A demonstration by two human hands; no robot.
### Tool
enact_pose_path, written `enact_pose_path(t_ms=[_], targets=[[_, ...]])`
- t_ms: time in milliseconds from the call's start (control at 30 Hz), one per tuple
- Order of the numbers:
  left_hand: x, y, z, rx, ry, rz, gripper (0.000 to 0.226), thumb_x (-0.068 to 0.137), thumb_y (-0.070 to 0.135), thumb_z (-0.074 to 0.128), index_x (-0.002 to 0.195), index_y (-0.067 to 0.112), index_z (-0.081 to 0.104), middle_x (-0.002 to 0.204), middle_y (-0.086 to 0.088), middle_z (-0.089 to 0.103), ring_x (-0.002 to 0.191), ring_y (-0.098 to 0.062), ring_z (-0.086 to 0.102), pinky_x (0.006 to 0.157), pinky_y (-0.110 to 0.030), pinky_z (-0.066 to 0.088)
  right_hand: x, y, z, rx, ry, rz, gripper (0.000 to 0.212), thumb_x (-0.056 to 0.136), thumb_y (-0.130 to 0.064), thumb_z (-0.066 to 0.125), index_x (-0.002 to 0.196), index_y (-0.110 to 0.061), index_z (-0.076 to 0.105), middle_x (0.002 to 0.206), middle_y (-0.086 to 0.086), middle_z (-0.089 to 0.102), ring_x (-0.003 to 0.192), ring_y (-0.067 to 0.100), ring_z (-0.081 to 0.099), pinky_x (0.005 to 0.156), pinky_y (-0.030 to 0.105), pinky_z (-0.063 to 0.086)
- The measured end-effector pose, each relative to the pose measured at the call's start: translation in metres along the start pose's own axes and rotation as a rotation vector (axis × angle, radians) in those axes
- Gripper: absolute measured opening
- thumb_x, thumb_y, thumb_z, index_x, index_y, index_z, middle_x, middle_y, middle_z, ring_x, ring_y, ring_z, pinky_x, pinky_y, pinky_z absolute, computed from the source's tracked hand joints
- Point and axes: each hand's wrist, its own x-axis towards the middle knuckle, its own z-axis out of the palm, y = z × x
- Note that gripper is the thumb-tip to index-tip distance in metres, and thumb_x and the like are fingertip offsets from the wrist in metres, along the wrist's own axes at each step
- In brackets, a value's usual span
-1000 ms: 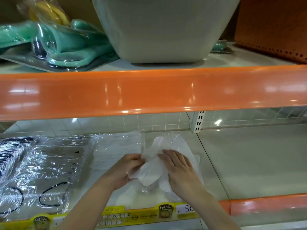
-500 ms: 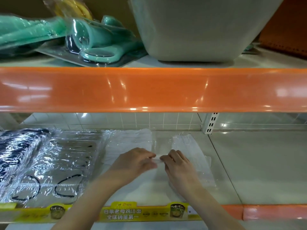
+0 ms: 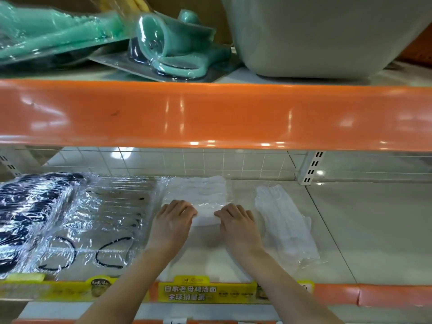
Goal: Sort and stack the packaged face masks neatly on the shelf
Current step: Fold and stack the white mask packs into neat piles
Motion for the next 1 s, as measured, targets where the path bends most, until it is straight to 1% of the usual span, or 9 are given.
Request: enact_pose_path(t_ms=[100, 333, 433, 533, 567, 633, 733, 900, 1000], targets=[[-0.009, -0.010, 0.004, -0.050, -0.054, -0.054, 0.016, 0.070, -0.003, 0.059, 0.073, 0.012, 0.064, 0.078, 0.003, 0.062, 0.070, -0.020, 0.060, 0.058, -0.031, 0.046, 0.001, -0.004, 0.007, -0.011, -0.062, 0.058, 0.048, 0.040, -0.012, 0.091, 0.079, -0.031, 0.070, 0.079, -0.012, 0.060, 0.070, 0.012, 0.061, 0.069, 0.023, 0.032], [-0.018, -0.012, 0.005, -0.047, -0.246, -0.161, 0.056, 0.045, -0.015, 0.072, 0.089, 0.018, 0.066, 0.090, 0.002, 0.064, 0.088, -0.019, 0.053, 0.064, -0.034, 0.050, -0.002, -0.006, 0.023, -0.069, -0.059, 0.071, 0.038, 0.050, -0.018, 0.089, 0.081, -0.028, 0.071, 0.081, -0.012, 0.062, 0.070, 0.010, 0.063, 0.062, 0.025, 0.049], [-0.019, -0.001, 0.006, -0.013, -0.368, -0.127, 0.055, 0.044, -0.003, 0.075, 0.093, 0.019, 0.067, 0.094, 0.001, 0.066, 0.087, -0.023, 0.063, 0.065, -0.038, 0.053, -0.002, -0.010, 0.025, -0.069, -0.042, 0.068, 0.022, 0.070, -0.019, 0.068, 0.092, -0.023, 0.072, 0.091, -0.006, 0.064, 0.080, 0.018, 0.065, 0.066, 0.033, 0.050], [-0.021, 0.007, 0.009, 0.018, -0.439, -0.120, 0.031, 0.068, 0.023, 0.052, 0.094, 0.017, 0.068, 0.096, -0.001, 0.068, 0.088, -0.022, 0.067, 0.069, -0.035, 0.054, 0.000, -0.017, 0.020, -0.085, -0.212, 0.045, 0.036, 0.093, -0.018, 0.046, 0.128, -0.016, 0.056, 0.129, -0.001, 0.050, 0.120, 0.023, 0.046, 0.096, 0.038, 0.035], [-0.020, 0.009, 0.010, 0.035, -0.509, -0.149, 0.038, 0.074, 0.030, 0.041, 0.094, 0.016, 0.070, 0.098, -0.002, 0.068, 0.090, -0.022, 0.068, 0.072, -0.033, 0.054, -0.001, -0.018, 0.021, -0.073, -0.252, 0.066, 0.037, 0.095, -0.020, 0.045, 0.131, -0.016, 0.053, 0.133, -0.001, 0.046, 0.124, 0.024, 0.042, 0.099, 0.037, 0.032], [-0.016, 0.016, 0.007, 0.088, -0.618, -0.240, 0.070, 0.079, 0.043, 0.016, 0.115, 0.011, 0.066, 0.123, -0.007, 0.063, 0.115, -0.021, 0.060, 0.092, -0.033, 0.046, -0.003, -0.024, 0.023, -0.070, -0.164, 0.086, 0.031, 0.086, -0.022, 0.058, 0.116, -0.016, 0.064, 0.122, 0.000, 0.056, 0.112, 0.024, 0.054, 0.088, 0.038, 0.042], [-0.019, 0.021, 0.010, 0.087, -0.737, -0.332, 0.102, 0.065, 0.051, -0.020, 0.150, 0.014, 0.022, 0.159, -0.003, 0.017, 0.147, -0.017, 0.012, 0.117, -0.037, 0.010, -0.008, -0.026, 0.034, -0.080, -0.154, 0.144, 0.040, 0.053, -0.027, 0.084, 0.090, -0.021, 0.070, 0.098, -0.004, 0.065, 0.086, 0.018, 0.065, 0.066, 0.031, 0.052], [-0.018, 0.023, 0.009, 0.109, -0.737, -0.305, 0.103, 0.062, 0.051, -0.021, 0.152, 0.016, 0.013, 0.161, -0.002, 0.007, 0.148, -0.015, 0.002, 0.118, -0.037, 0.003, -0.013, -0.029, 0.037, -0.083, -0.101, 0.114, 0.053, 0.049, -0.037, 0.085, 0.097, -0.019, 0.072, 0.104, -0.003, 0.067, 0.093, 0.016, 0.066, 0.074, 0.029, 0.054], [-0.015, 0.025, 0.009, 0.113, -0.744, -0.359, 0.087, 0.079, 0.053, -0.004, 0.149, 0.011, 0.027, 0.159, -0.007, 0.020, 0.147, -0.020, 0.016, 0.116, -0.041, 0.014, -0.014, -0.026, 0.029, -0.035, -0.072, 0.094, 0.033, 0.070, -0.039, 0.057, 0.095, -0.023, 0.071, 0.107, -0.005, 0.067, 0.094, 0.014, 0.066, 0.074, 0.027, 0.054]])
